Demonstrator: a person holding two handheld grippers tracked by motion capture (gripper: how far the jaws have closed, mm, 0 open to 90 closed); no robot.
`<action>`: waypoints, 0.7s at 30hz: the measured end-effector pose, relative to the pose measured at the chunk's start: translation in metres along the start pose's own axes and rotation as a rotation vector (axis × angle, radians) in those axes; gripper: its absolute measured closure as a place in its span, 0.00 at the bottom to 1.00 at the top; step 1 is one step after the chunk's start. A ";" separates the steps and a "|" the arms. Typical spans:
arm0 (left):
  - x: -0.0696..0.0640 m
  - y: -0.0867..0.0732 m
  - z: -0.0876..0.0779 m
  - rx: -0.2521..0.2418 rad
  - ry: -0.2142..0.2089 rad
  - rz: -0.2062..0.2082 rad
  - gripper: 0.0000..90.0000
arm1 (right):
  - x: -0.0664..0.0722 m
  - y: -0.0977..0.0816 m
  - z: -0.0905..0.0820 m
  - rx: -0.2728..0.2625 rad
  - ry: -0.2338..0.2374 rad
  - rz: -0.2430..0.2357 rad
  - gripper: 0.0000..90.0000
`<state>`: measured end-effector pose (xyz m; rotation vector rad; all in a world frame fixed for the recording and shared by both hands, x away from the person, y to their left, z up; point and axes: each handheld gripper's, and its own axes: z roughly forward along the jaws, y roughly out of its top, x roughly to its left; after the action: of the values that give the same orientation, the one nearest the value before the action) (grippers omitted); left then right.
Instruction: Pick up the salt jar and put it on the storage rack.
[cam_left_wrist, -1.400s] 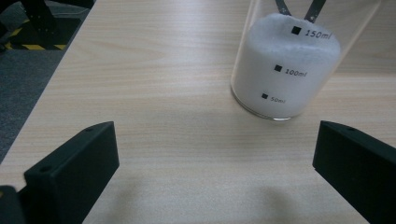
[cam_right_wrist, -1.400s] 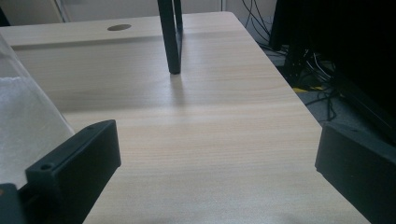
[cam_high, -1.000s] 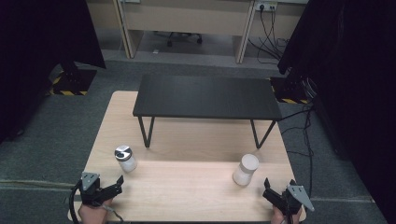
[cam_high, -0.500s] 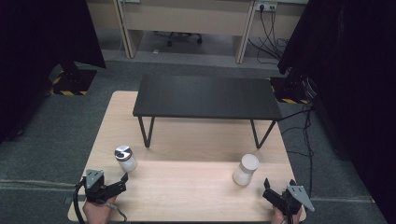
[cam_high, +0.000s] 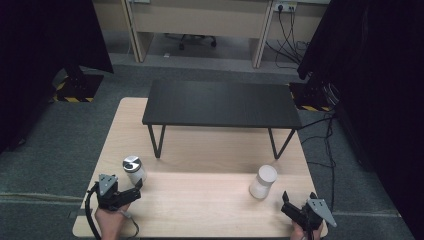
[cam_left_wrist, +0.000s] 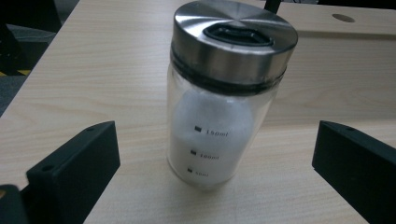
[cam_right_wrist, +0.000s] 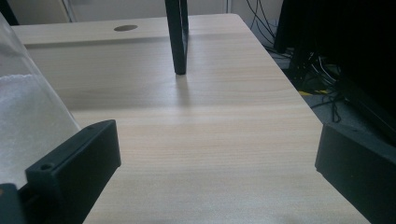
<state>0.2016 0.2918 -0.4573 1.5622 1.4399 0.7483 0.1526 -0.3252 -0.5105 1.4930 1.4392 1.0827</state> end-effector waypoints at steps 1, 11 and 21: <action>0.000 0.001 0.001 0.000 -0.002 0.001 0.00 | 0.000 0.000 0.000 -0.001 0.001 0.001 0.00; -0.001 0.009 0.014 0.005 -0.019 0.019 0.00 | 0.000 0.000 0.000 -0.001 -0.003 0.002 0.00; -0.002 0.010 0.027 -0.005 -0.018 0.031 0.03 | 0.001 0.000 0.000 0.000 -0.005 -0.002 0.00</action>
<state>0.2290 0.2848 -0.4607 1.5870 1.4030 0.7534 0.1527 -0.3242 -0.5105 1.4932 1.4370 1.0766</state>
